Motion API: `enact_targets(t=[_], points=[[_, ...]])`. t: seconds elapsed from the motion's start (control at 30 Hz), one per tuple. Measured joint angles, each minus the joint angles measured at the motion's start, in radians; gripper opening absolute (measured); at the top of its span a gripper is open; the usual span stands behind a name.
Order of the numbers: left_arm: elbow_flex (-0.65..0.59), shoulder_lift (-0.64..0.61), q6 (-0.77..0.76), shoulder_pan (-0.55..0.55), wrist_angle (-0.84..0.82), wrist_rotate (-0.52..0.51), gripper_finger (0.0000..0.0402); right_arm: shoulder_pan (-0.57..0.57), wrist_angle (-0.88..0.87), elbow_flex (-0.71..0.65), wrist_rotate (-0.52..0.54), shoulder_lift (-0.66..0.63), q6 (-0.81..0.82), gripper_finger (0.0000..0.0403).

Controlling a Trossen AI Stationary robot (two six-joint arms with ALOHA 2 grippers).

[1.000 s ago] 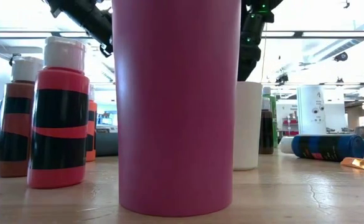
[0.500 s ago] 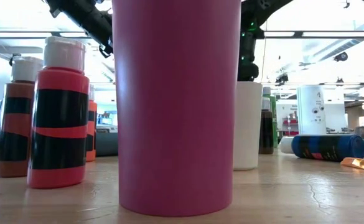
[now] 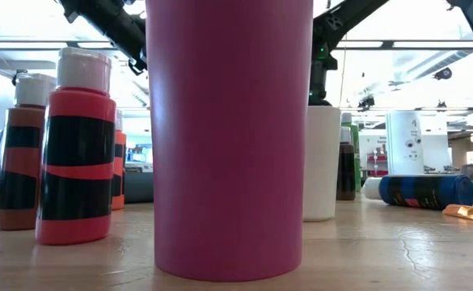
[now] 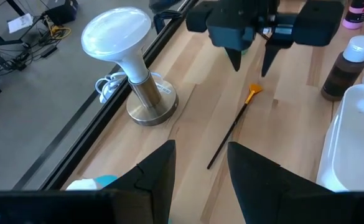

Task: Pick & Place Paint Supplies
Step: Put the gold paint brush into the red cup

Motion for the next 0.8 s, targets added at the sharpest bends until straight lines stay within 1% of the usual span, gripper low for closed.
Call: enact_targets(t=[0.47,0.57,0.8], points=[[0.000,0.000,-0.005,0.000,-0.001,0.000,0.0151,0.000,0.106,-0.091,0.000,0.010,0.006,0.0171],[0.000,0.000,-0.006,0.000,-0.001,0.000,0.0151,0.000,0.136,-0.112,0.000,0.010,0.006,0.0173],[0.000,0.000,-0.006,0.000,-0.001,0.000,0.0151,0.000,0.208,-0.166,0.000,0.009,0.014,0.0191]])
